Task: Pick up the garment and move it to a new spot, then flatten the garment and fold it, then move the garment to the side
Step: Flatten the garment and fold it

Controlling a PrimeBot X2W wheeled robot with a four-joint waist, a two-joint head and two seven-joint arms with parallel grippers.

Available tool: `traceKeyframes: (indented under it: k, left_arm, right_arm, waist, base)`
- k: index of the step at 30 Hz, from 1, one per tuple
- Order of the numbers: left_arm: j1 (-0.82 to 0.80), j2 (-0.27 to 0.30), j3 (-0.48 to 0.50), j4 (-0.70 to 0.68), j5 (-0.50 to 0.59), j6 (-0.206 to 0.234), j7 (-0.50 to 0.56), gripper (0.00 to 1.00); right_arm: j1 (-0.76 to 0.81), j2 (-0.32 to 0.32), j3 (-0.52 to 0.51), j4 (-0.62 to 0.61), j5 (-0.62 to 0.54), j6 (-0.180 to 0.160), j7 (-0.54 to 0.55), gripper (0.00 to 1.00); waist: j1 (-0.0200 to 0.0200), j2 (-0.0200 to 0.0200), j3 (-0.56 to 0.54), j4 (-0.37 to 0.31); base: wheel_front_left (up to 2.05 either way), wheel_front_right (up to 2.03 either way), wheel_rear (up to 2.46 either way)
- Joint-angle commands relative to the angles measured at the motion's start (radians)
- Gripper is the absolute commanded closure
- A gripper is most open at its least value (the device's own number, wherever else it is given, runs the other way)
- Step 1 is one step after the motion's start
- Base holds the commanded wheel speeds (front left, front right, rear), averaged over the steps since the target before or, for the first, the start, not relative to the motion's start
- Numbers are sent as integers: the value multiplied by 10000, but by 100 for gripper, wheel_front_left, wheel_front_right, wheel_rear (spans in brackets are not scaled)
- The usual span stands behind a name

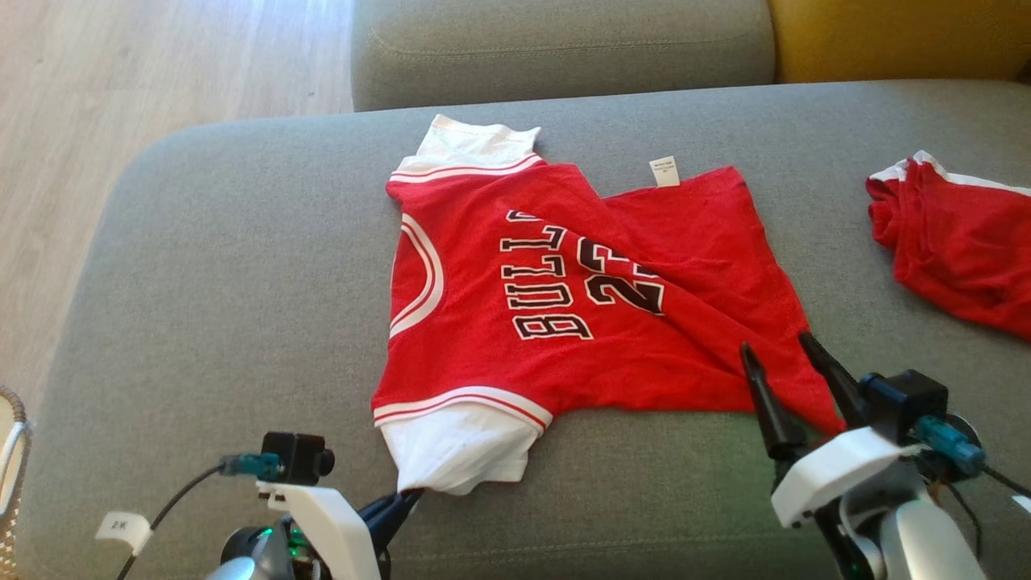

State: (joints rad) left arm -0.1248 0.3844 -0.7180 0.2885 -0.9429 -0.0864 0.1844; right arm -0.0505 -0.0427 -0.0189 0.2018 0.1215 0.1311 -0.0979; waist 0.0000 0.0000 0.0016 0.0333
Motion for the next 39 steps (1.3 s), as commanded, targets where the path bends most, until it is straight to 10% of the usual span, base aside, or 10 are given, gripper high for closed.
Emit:
traceKeyframes:
  k: [1,9,39]
  left_arm:
    - [-429,172,460,-182,-17,76,-129,100]
    - [-278,-256,871,-42,-613,58,-632,100]
    - [-773,-432,2075,298,-404,1031,-2578,100]
  right_arm:
    - [-263,-76,60,-192,-141,-4,118,0]
    - [-469,-76,-1644,1049,350,-4,996,0]
    - [-757,-75,-1778,2687,-1608,-4,1548,0]
  waist:
    - [0,0,-2,-27]
    - [0,0,5,-89]
    - [0,0,501,117]
  base:
    - [0,0,0]
    - [0,0,0]
    - [0,0,0]
